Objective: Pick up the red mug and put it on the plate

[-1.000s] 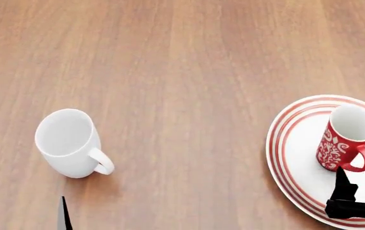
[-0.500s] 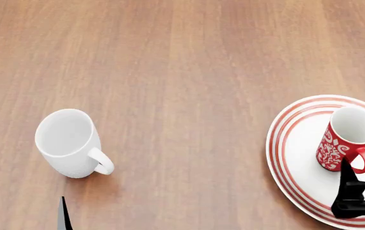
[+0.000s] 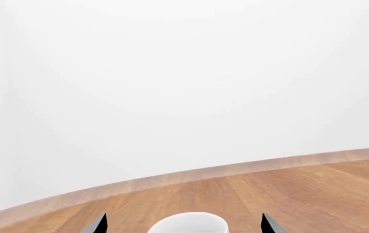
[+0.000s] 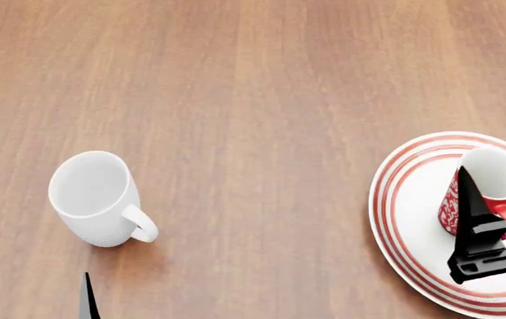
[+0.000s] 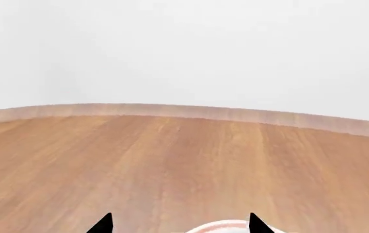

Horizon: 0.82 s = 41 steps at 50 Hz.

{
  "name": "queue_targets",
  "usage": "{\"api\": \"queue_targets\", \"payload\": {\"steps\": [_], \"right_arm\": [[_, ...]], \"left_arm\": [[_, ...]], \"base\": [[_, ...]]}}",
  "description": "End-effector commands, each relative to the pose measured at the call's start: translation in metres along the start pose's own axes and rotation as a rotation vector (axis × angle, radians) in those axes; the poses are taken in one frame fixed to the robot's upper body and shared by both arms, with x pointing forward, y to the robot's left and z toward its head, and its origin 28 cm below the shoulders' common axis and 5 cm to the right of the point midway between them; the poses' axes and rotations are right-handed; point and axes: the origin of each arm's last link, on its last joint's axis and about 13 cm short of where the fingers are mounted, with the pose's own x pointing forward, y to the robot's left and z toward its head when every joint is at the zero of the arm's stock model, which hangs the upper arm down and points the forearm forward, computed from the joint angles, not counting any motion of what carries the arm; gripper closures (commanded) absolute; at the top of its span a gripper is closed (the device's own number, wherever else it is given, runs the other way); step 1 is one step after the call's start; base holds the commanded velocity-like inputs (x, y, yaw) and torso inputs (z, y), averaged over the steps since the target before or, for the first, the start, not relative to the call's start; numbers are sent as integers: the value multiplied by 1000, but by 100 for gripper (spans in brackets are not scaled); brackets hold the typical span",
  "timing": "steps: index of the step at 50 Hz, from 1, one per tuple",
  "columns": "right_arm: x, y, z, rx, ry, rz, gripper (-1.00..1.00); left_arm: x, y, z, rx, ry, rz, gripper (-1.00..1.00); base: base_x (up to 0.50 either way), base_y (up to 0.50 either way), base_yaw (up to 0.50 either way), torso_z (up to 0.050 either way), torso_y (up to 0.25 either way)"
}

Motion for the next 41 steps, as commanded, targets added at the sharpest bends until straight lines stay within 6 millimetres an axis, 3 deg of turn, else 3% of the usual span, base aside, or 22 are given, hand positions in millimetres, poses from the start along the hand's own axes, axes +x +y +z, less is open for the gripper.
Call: {"api": "queue_targets", "payload": {"steps": [1,14,41], "right_arm": [[-1,20,33,-45,-101,104,-100],[-5,39,60,-97,-212,208,-100],[-20,66,87,-158,-319,338,-100]], "left_arm": [[0,0,0,1,0,1,-100],[0,0,0,1,-3,1,-100],[0,0,0,4,-7,2,-100]], "base": [[0,0,0,0,0],[0,0,0,0,0],[0,0,0,0,0]]}}
